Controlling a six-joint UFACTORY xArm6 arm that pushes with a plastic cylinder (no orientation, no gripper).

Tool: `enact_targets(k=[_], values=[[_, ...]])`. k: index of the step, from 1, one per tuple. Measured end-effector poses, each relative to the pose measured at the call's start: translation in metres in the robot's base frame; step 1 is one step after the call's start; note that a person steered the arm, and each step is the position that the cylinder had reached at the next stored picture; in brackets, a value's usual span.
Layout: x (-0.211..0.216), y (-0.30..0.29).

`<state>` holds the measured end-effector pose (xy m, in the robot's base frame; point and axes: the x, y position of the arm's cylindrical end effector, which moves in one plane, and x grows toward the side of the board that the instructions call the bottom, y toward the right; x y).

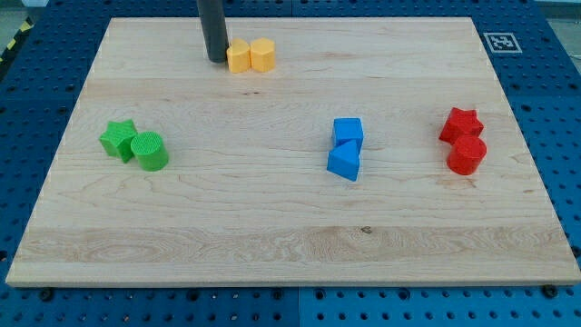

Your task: Point your arm vertically above the blue cube

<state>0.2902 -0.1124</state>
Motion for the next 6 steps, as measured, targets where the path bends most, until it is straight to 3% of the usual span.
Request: enact_targets(k=[2,4,5,6], values=[[0.091,0.002],[0.093,0.143],[0.109,0.186],[0.092,0.225]])
